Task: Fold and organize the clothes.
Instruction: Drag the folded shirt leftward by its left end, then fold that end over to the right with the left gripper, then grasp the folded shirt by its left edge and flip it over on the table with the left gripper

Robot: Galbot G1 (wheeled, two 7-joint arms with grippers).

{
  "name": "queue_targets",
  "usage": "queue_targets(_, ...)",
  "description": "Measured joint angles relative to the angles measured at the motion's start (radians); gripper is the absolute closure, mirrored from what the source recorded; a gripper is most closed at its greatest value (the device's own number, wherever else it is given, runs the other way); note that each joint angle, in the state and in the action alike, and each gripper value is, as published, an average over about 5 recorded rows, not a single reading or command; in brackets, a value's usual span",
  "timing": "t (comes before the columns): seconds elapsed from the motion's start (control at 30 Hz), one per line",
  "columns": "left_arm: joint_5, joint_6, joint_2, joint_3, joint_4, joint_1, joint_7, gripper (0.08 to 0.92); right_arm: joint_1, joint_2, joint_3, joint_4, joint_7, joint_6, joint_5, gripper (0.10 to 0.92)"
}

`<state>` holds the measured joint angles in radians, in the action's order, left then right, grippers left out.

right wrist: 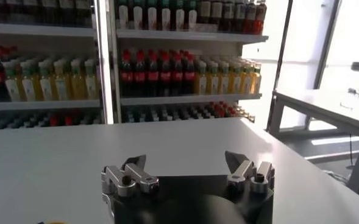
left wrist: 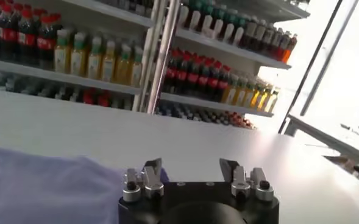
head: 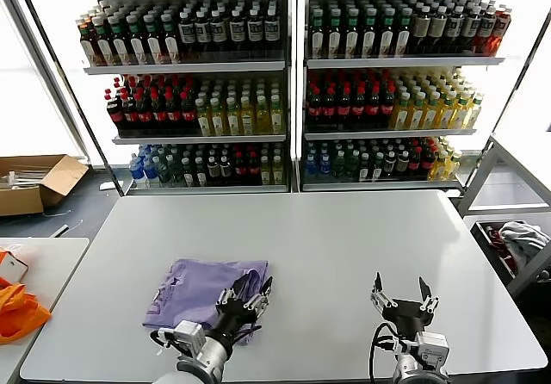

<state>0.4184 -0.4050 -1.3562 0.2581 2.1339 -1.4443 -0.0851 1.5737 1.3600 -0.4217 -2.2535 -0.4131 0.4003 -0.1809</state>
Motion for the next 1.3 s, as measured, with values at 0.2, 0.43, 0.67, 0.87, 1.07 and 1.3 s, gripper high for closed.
queue_targets(0.2, 0.078, -0.005, 0.041, 0.091, 0.016, 0.02, -0.021, 0.211, -0.015, -0.013, 0.012, 0.01, 0.003, -0.001, -0.004, 0.203)
queue_targets(0.43, 0.062, 0.007, 0.117, 0.234, -0.012, 0.002, -0.008, 0.177, -0.031, -0.019, 0.03, 0.021, 0.005, -0.002, -0.003, 0.203)
queue_targets(0.67, 0.033, 0.006, 0.162, 0.321, -0.04, -0.032, 0.013, 0.177, -0.04, -0.019, 0.047, 0.028, 0.005, -0.004, -0.003, 0.203)
queue_targets(0.87, 0.005, 0.006, 0.177, 0.339, -0.065, -0.048, 0.033, 0.177, -0.037, -0.014, 0.058, 0.026, 0.005, -0.008, 0.0, 0.203)
queue_targets(1.07, -0.008, 0.011, 0.188, 0.342, -0.103, -0.04, 0.052, 0.177, -0.036, -0.008, 0.07, 0.026, 0.005, -0.01, 0.006, 0.203)
queue_targets(1.3, 0.004, 0.017, 0.2, 0.347, -0.165, -0.016, 0.073, 0.177, -0.034, -0.002, 0.077, 0.028, 0.006, -0.01, 0.012, 0.203)
